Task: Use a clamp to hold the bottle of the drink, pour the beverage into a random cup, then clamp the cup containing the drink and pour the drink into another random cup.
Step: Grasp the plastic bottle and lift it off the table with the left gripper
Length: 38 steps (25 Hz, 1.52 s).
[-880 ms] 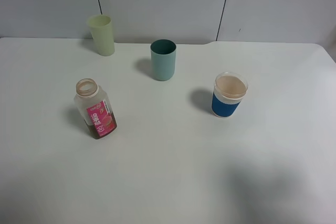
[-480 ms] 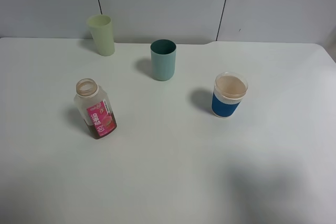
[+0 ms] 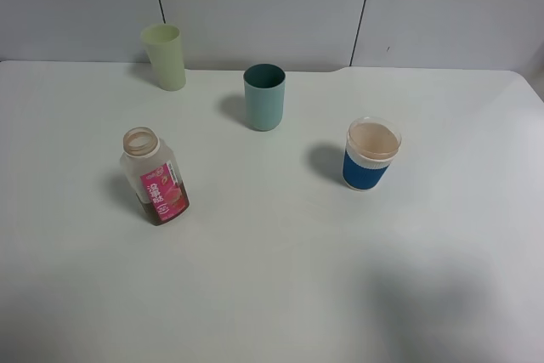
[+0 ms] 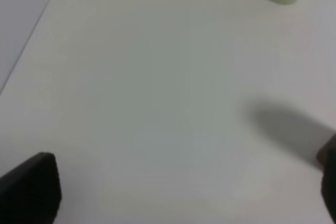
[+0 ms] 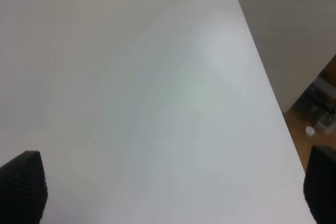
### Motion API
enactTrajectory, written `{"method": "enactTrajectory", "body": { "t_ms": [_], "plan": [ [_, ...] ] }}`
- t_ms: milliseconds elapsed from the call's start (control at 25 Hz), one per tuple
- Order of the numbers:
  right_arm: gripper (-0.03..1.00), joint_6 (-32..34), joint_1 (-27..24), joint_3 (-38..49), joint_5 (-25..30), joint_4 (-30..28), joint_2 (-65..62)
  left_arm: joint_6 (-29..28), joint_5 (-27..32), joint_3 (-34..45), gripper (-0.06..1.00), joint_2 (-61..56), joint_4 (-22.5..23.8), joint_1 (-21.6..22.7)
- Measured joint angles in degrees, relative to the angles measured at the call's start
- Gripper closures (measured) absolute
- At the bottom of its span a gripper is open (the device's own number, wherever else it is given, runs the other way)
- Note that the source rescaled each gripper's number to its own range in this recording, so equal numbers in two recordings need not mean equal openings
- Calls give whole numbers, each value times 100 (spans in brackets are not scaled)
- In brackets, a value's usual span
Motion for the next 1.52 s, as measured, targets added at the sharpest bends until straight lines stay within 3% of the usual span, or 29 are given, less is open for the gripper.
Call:
{"method": "enactTrajectory", "body": {
  "t_ms": [240,680,840,1280,1520],
  "plan": [
    [-3,0,0,0,0,0,0,377,-246,-85,-6,1028,-71,0],
    [-3,0,0,0,0,0,0,2185,-313,-85,-6,2884,-879,-18],
    [-3,0,0,0,0,0,0,2592,-313,-85,-6,3416,-1014,-326],
    [-3,0,0,0,0,0,0,2685,-368,-90,-6,4921,-1099,-1372],
    [-3,0,0,0,0,0,0,2705,-1428,187,-6,5542,-1482,-1822]
  ]
}}
